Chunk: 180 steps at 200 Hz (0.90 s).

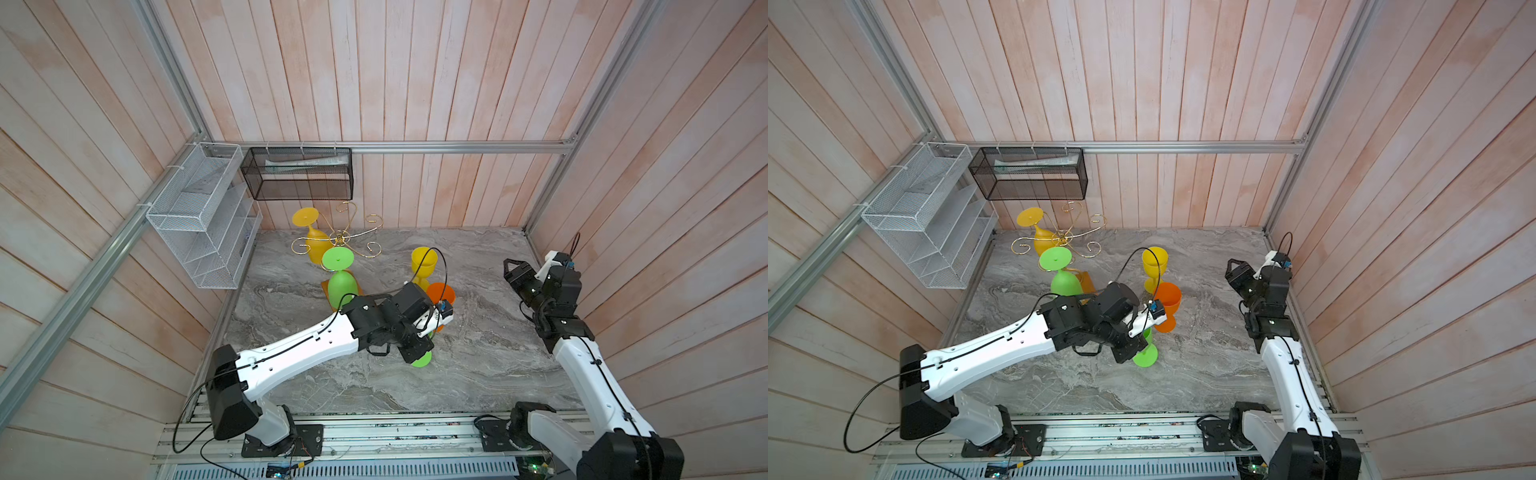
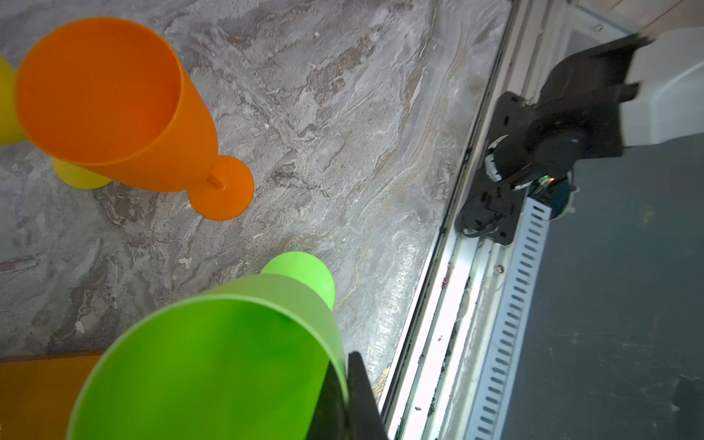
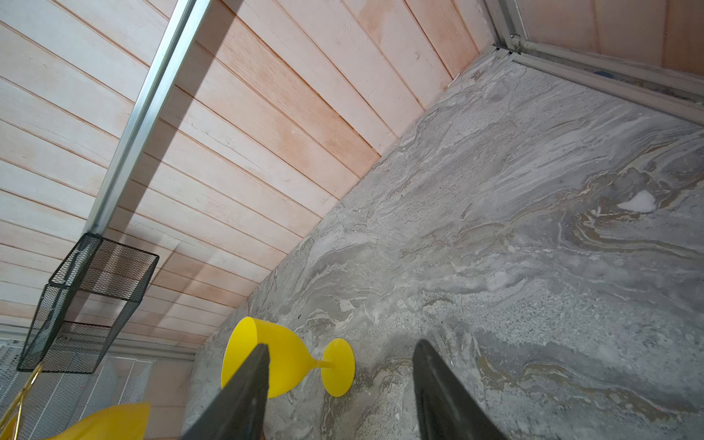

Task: Take the wine glass off the wine glass rack
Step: Place the wine glass at the center of the table.

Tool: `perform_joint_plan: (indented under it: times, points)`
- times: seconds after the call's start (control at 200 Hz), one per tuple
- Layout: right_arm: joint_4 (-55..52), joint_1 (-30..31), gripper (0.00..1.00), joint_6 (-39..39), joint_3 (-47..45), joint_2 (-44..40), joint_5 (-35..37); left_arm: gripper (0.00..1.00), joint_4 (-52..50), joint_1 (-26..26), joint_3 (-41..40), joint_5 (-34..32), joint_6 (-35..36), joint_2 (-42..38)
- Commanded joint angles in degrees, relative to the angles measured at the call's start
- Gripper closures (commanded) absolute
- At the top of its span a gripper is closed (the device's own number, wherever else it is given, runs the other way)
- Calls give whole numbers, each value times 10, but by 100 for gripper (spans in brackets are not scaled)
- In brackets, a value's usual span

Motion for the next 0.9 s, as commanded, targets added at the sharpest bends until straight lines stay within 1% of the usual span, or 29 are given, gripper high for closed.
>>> perform_joint_plan:
  times: [0.0,0.105,0.43,0.55,0.695,0.825,0.895]
  points:
    - [11,0,42,-9,-4,-6,-9,100,-9,-7,15,-42,2,33]
    - [12,0,42,-9,-6,-8,-9,100,-8,-14,26,-53,0,60]
    - [17,10,41,-20,8,-17,-30,100,3,-22,45,-74,-5,95]
    - [11,38,40,-33,29,-20,-23,100,1,-24,48,-80,-9,103]
    - [-1,84,39,-55,58,-21,8,100,2,-27,52,-90,-11,105]
    - [-12,110,38,-70,79,-23,32,100,2,-28,54,-94,-12,105]
    - [-16,117,37,-75,90,-25,36,89,2,-28,55,-97,-13,105]
